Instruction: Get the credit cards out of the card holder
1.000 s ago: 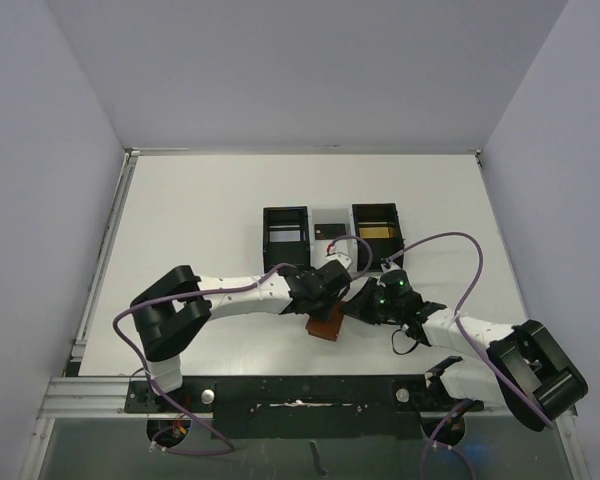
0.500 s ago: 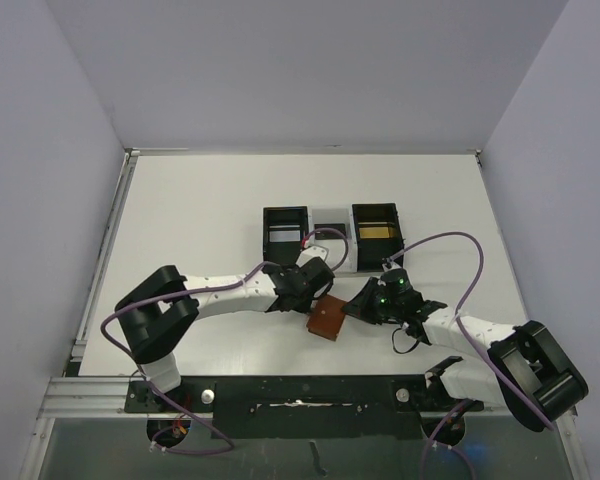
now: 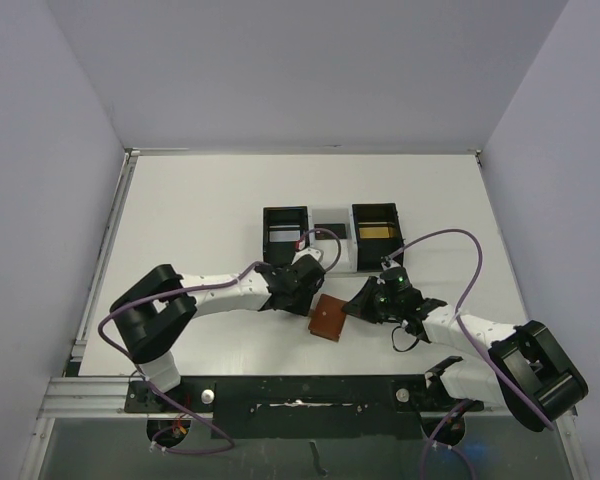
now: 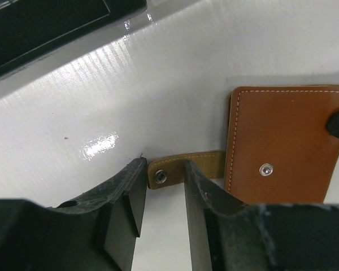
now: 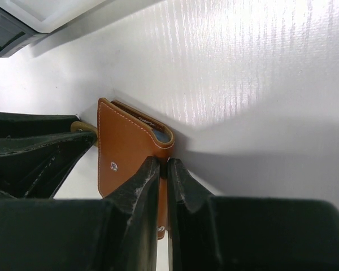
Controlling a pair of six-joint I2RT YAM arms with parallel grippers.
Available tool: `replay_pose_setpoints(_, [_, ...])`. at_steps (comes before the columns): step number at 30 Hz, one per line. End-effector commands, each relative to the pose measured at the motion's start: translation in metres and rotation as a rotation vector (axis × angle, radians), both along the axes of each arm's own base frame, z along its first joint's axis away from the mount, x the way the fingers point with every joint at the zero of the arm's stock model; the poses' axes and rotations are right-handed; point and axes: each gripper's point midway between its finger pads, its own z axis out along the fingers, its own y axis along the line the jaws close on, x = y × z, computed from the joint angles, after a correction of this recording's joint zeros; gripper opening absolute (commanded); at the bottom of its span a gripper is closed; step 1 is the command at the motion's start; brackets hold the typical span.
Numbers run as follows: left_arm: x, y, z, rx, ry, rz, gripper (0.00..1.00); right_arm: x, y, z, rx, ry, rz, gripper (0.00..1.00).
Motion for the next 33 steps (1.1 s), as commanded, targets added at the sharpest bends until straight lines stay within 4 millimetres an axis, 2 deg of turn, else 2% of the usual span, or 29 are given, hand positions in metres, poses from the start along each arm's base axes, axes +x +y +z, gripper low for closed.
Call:
replay_pose_setpoints(1, [0.004,-0.02,0.025,-0.2,0.022,0.004,0.31,0.004,-0.004,0.001,-0.037,-0.007,0.005,0.06])
replay_pose_setpoints(8, [0.006,-0.016,0.034,-0.404,0.087,0.052,0.31,0.006,0.0,0.004,-0.012,-0.019,0.016,0.11])
replay_pose_setpoints(14, [0.002,-0.029,0.044,-0.563,0.135,0.012,0.31,0.007,0.004,0.009,0.001,-0.029,0.031,0.16])
replay_pose_setpoints(17, [-0.001,-0.035,0.045,-0.603,0.165,-0.008,0.26,0.008,0.005,0.011,0.004,-0.031,0.034,0.17])
replay_pose_setpoints(20, [-0.001,-0.036,0.046,-0.61,0.166,-0.008,0.15,0.009,0.005,0.014,0.003,-0.034,0.038,0.19])
replay_pose_setpoints(27, [0.005,-0.026,0.048,-0.581,0.13,0.01,0.01,0.017,0.002,0.039,-0.047,-0.069,0.047,0.37])
replay_pose_setpoints(30, [0.005,-0.029,0.054,-0.598,0.126,-0.002,0.0,0.019,0.0,0.054,-0.059,-0.095,0.041,0.44])
replay_pose_setpoints(33, [0.003,-0.033,0.065,-0.634,0.116,-0.022,0.0,0.02,0.007,0.067,-0.025,-0.126,0.045,0.51])
